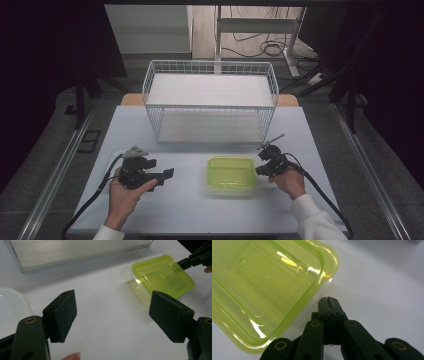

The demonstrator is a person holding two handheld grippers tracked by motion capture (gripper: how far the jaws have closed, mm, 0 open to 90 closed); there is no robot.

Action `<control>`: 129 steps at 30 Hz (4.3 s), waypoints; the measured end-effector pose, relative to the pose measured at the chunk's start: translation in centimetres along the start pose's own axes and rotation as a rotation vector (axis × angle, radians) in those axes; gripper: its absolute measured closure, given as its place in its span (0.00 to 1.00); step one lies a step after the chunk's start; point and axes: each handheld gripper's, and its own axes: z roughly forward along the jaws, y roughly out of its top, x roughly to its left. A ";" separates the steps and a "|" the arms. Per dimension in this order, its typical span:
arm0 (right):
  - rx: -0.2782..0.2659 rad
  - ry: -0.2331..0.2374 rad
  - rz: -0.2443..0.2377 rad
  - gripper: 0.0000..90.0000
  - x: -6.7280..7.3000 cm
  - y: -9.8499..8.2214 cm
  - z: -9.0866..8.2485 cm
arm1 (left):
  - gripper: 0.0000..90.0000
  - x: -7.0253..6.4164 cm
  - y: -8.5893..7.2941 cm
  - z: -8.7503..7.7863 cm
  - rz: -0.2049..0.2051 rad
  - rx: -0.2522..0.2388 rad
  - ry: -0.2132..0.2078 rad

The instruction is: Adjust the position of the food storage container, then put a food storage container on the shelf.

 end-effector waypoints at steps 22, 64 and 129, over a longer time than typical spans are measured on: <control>-0.191 0.010 0.008 0.97 0.4 -0.8 -2.5 | 0.22 0.2 -0.5 0.1 -0.032 -0.026 0.006; -0.425 0.266 0.223 0.39 0.4 -4.7 -4.0 | 0.32 -1.1 0.7 4.2 -0.150 0.052 -0.173; -0.358 0.454 0.271 0.87 0.8 -1.3 0.1 | 0.86 -0.7 0.3 8.1 -0.313 0.073 -0.337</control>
